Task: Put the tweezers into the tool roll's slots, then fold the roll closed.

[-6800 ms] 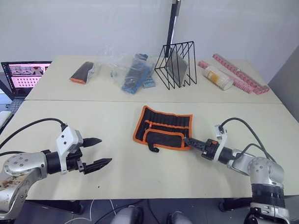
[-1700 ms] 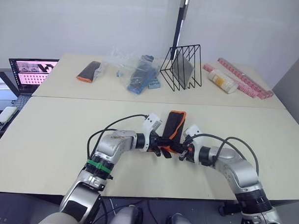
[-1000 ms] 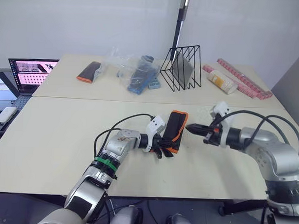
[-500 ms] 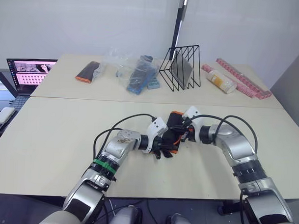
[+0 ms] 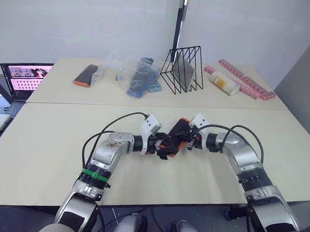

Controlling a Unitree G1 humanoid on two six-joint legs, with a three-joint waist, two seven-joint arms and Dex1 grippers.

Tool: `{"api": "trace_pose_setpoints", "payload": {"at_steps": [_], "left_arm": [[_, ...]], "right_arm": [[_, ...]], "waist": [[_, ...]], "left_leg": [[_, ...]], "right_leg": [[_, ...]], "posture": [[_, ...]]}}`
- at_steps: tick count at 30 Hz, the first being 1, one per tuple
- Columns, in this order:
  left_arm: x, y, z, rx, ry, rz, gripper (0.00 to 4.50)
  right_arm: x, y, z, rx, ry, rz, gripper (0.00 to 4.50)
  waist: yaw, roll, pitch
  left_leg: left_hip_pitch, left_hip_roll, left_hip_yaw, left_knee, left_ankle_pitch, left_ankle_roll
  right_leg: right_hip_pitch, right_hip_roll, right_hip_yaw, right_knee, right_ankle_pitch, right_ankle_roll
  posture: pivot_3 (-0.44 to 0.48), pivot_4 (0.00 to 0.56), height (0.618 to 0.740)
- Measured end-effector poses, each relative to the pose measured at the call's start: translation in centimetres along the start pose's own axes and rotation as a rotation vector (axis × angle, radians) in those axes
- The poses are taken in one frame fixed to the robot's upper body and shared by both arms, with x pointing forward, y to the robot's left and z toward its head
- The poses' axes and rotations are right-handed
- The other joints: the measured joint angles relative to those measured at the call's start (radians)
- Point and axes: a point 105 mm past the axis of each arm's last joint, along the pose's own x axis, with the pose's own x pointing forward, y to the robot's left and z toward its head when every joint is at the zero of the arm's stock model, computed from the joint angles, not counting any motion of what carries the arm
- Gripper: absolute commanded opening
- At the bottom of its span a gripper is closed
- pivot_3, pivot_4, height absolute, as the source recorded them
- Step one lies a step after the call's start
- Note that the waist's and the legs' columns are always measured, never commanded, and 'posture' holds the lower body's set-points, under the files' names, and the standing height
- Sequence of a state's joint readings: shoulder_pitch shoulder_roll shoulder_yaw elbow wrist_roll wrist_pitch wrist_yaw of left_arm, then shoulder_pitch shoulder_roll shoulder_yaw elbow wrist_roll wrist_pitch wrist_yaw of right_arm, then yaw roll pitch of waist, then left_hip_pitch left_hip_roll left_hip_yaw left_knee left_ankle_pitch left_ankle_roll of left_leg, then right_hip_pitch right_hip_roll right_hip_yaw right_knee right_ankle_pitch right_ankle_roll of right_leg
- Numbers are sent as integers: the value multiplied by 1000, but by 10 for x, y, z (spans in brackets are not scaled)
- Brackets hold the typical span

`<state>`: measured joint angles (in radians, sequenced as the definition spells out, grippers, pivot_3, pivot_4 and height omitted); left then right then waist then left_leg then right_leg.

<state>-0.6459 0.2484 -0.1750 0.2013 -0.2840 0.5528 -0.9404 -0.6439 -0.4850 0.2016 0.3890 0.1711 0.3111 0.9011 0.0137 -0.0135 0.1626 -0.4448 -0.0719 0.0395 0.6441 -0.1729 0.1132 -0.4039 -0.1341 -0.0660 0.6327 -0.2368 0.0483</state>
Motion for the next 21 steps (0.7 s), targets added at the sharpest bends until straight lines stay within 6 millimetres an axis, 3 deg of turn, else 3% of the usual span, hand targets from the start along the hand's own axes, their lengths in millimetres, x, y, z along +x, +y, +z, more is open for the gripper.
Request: {"api": "trace_pose_setpoints", "payload": {"at_steps": [4, 9, 12, 16, 21], "left_arm": [[4, -3, 2, 26, -14, -23, 1651], [14, -1, -13, 6, 3, -21, 23], [20, 6, -31, 9, 63, 20, 23], [35, 10, -38, 25, 91, 51, 23], [35, 11, -49, 57, 144, 67, 23]], "right_arm": [[1, 0, -1, 4, -11, -2, 0], [4, 1, 0, 14, -25, -7, 0], [4, 3, -1, 27, -41, -14, 0], [5, 4, -6, 24, -47, -42, 0], [14, -4, -13, 48, -67, -141, 0]], "waist": [[-1, 0, 0], [-2, 0, 0], [-2, 0, -1], [-2, 0, -7], [-4, -1, -27]], "left_leg": [[0, 0, 0, 0, 0, 0], [1, 0, 0, 0, 0, 0], [1, 0, 0, 0, 0, 0], [1, 0, 0, 0, 0, 0], [5, 0, 0, -1, -1, 0]], "right_leg": [[0, 1, 0, 0, 0, 0], [0, 1, 1, 0, 0, 0], [0, 1, 1, 1, 0, 0], [1, 0, 0, 0, 1, 0], [3, 0, 1, 0, 1, 0]], "posture": [[0, 150, 707], [0, 150, 707], [0, 150, 707], [0, 150, 707], [0, 150, 707]]}}
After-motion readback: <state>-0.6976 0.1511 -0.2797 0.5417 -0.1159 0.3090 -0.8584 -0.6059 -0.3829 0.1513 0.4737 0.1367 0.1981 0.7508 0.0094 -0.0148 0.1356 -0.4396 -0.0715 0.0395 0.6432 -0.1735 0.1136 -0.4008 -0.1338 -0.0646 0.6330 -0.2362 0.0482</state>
